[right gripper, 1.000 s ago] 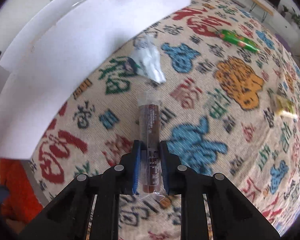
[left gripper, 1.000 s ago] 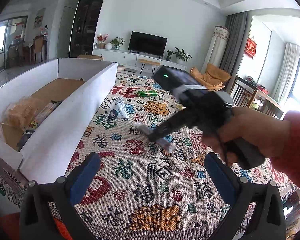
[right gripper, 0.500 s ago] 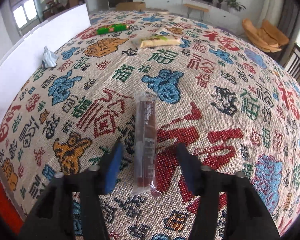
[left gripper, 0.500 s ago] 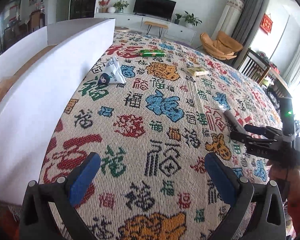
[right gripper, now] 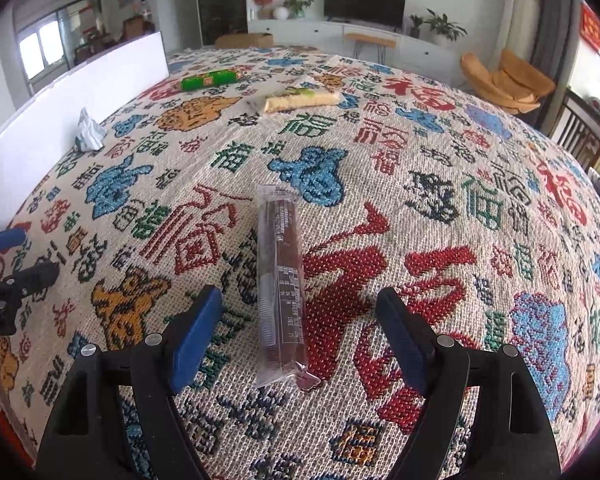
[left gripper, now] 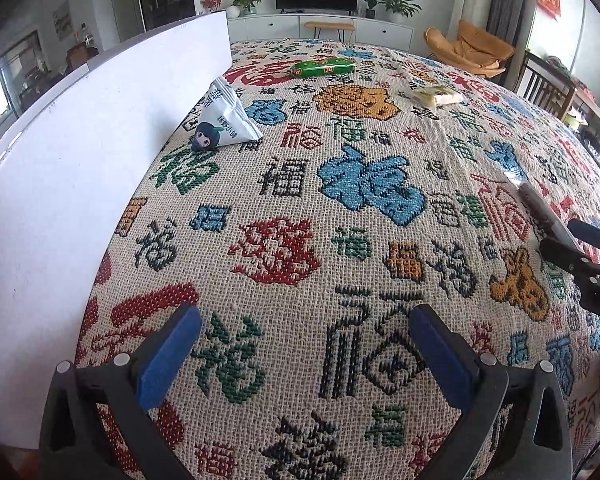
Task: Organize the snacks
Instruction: 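Reach the left tool to the white blue-printed packet, fingers around it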
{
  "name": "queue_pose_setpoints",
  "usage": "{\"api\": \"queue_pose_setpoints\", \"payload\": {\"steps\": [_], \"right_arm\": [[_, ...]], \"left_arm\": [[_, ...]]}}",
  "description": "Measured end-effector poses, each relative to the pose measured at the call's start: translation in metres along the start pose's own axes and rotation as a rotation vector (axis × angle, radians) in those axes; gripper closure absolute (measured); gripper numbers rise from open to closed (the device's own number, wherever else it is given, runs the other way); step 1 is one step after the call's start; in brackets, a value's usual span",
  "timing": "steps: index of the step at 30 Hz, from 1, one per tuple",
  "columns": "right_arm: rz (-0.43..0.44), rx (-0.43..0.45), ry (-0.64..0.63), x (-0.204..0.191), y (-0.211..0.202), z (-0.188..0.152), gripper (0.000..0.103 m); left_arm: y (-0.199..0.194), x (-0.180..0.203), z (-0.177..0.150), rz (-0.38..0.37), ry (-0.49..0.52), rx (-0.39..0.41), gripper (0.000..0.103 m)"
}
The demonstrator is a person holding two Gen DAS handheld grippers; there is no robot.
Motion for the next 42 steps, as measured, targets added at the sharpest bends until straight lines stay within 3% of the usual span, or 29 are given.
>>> {"api": "queue_pose_setpoints", "payload": {"steps": [18,21,23,28,34,36,39,42], "right_arm": [[0.001,0.001,0.002,0.000,-0.001,-0.001,0.020],[0.001,0.001,0.002,0.000,-0.001,-0.001,0.020],[0.001,0.001,0.002,0.001,-0.001,-0.001,0.020],[0.001,0.001,0.003,0.001,-0.001,-0.001,0.020],[0.001,0.001,0.003,0.001,-0.001,-0.001,0.020],[0.001,0.001,0.003,0.001,-0.001,-0.001,0.020],[0.001,0.001,0.003,0.001,-0.001,-0.001,0.020],[0.002,0.001,0.003,0.001,-0.001,-0.001,0.020]], "left_arm": [[-0.001,0.001,0.000,0.001,0.002,0.007,0.000],[0.001,0.000,0.003,0.001,0.006,-0.022,0.000],[0.004,0.000,0.016,0.013,0.016,-0.040,0.000],[0.018,-0.010,0.079,0.132,0.024,0.052,0.000],[0.047,-0.028,0.145,0.213,-0.092,0.138,0.000],[0.062,-0.037,0.153,0.251,-0.110,0.118,0.000],[0.081,-0.046,0.152,0.234,-0.151,0.066,0.001],[0.093,-0.041,0.145,0.161,-0.168,0.018,0.001]]}}
Point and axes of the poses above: each gripper's, at about its wrist camera, not at the fingertips, and y roughly the way its jaws point, x to its right, z to its top, the point moved 5 cm from there along y, roughly the way its jaws point, and after that the axes turned 4 degrees about z, right-handed, at the moved point
